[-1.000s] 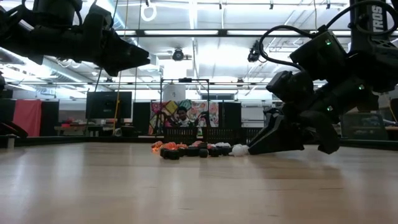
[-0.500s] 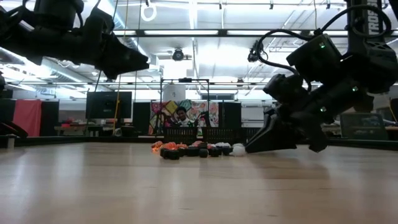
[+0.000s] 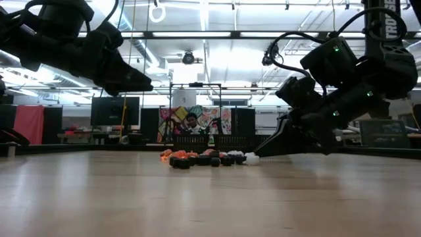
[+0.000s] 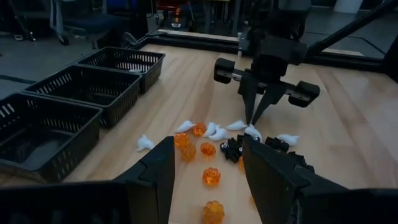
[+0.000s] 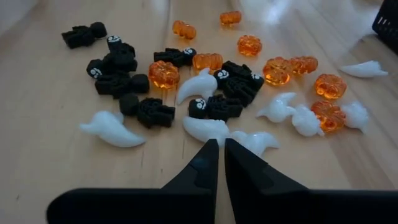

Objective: Sort game pieces by color
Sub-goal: Put the white game piece into the right black basket

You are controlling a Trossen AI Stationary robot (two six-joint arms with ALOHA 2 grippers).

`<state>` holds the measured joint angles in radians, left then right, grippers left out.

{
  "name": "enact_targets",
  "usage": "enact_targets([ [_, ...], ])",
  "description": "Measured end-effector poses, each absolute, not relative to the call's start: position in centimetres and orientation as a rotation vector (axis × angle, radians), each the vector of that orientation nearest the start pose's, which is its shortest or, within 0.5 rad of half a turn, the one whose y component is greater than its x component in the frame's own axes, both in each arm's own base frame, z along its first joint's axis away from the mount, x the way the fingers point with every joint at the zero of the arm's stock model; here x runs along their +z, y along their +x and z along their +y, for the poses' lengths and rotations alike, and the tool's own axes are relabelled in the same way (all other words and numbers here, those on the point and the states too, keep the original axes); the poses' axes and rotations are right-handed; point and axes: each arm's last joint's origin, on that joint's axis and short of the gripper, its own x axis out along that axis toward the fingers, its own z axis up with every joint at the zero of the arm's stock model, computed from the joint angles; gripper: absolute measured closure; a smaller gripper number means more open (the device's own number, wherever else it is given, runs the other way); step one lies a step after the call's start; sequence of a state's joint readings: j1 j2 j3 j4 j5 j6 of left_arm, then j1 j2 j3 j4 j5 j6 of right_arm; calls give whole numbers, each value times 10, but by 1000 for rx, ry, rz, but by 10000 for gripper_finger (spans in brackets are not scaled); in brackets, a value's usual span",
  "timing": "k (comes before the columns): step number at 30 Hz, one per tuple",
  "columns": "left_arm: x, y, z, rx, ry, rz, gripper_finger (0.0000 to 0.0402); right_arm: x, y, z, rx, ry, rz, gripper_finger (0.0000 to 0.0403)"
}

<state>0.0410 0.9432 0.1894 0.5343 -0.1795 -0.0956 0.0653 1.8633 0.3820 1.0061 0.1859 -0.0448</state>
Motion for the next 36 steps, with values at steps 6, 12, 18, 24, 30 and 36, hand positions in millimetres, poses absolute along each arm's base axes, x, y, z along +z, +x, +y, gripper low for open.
enact_targets([
  [6, 173, 178, 12, 230, -80, 200, 234, 74, 266, 9, -122, -76, 486, 338],
  [12, 176, 179, 13, 228, -81, 173, 234, 74, 272, 8, -122, -87, 524, 289],
  [18, 176, 179, 13, 228, -66, 172, 234, 74, 272, 8, -135, -91, 527, 243],
  [24, 176, 179, 13, 228, -61, 174, 234, 76, 271, 5, -184, -101, 535, 211],
  [30, 174, 178, 13, 228, -60, 197, 234, 89, 264, 0, -206, -81, 602, 202],
  [36, 174, 178, 13, 227, -49, 199, 234, 93, 267, -13, -221, -91, 556, 205],
])
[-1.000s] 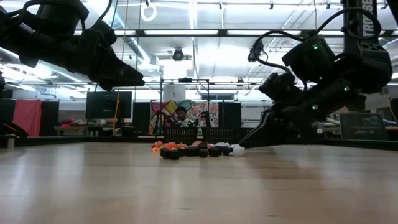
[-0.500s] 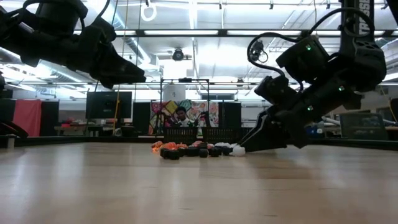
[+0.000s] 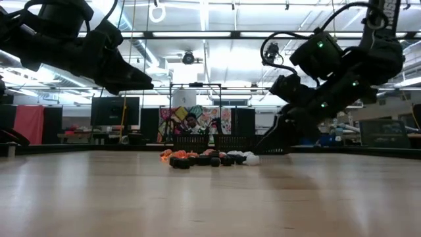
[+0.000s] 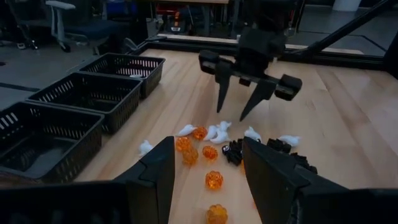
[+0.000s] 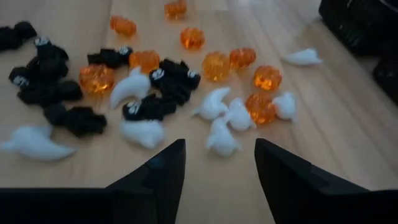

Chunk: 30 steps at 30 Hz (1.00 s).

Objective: Sort game pieces by color
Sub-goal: Put the white game piece into the right black basket

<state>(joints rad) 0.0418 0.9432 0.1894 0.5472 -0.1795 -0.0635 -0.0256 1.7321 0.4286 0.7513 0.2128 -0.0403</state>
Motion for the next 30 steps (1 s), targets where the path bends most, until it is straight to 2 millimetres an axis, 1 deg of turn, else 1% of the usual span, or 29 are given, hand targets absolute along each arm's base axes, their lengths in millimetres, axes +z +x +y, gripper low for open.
enact_targets([
  [5, 172, 178, 13, 228, -58, 211, 234, 85, 270, -24, -154, -114, 536, 204],
  [11, 171, 178, 13, 231, -74, 225, 234, 72, 272, -37, -99, -78, 497, 204],
  [19, 171, 178, 13, 231, -75, 222, 234, 57, 275, -43, -70, -66, 421, 210],
  [22, 172, 178, 13, 230, -75, 214, 234, 55, 274, -44, -58, -61, 422, 233],
  [27, 172, 178, 13, 230, -75, 215, 234, 55, 274, -43, -46, -58, 430, 294],
  [30, 172, 178, 13, 230, -75, 215, 234, 55, 274, -43, -42, -61, 431, 324],
])
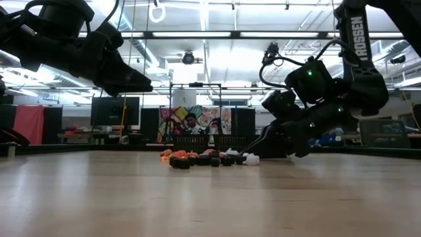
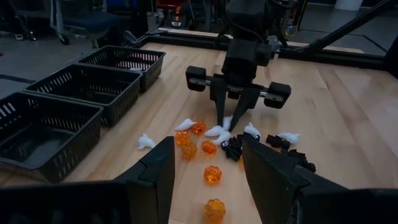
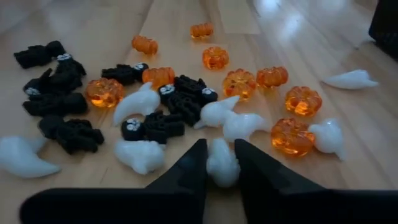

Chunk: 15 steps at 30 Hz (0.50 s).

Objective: Sort game pieces by color
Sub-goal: Put the white game piece into the right black basket

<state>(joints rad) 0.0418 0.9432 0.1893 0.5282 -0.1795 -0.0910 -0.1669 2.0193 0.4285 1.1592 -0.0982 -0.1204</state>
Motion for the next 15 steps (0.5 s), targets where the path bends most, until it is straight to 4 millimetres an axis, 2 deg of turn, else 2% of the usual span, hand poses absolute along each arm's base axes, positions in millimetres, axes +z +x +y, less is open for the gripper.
enact_targets([
  [3, 172, 178, 13, 231, -70, 215, 234, 56, 274, -43, -42, -61, 433, 335],
  [15, 173, 178, 13, 228, -58, 205, 234, 79, 268, -44, -108, -51, 517, 328],
])
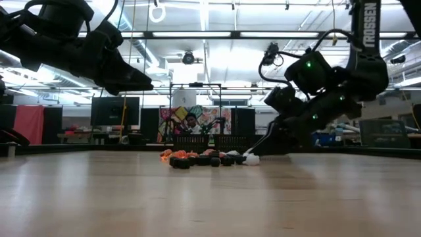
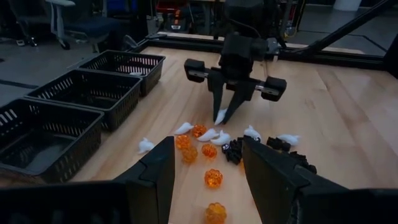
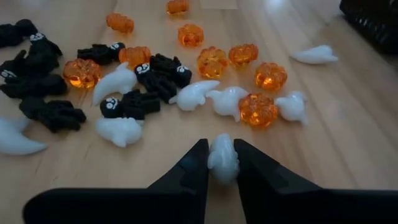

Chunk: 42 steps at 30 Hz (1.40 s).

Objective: Sort game pieces by color
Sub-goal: Put the white game piece into the right black basket

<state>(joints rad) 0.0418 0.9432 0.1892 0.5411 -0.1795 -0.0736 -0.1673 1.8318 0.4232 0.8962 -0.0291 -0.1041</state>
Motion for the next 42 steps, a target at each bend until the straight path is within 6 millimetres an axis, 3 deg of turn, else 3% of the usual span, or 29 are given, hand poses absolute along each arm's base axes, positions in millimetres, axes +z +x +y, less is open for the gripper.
enact_targets([
  [6, 170, 178, 13, 231, -70, 233, 234, 93, 263, -47, -207, -60, 550, 329],
  [12, 167, 177, 13, 234, -83, 265, 234, 116, 257, -53, -367, -177, 533, 329],
  [22, 170, 178, 13, 229, -57, 233, 234, 145, 240, -85, -695, -251, 509, 329],
  [26, 170, 178, 13, 229, -50, 233, 234, 148, 231, -105, -791, -165, 484, 329],
  [35, 172, 178, 13, 228, -48, 219, 234, 138, 215, -141, -796, 61, 485, 329],
  [42, 171, 178, 13, 228, -48, 227, 234, 147, 220, -156, -755, 166, 539, 323],
])
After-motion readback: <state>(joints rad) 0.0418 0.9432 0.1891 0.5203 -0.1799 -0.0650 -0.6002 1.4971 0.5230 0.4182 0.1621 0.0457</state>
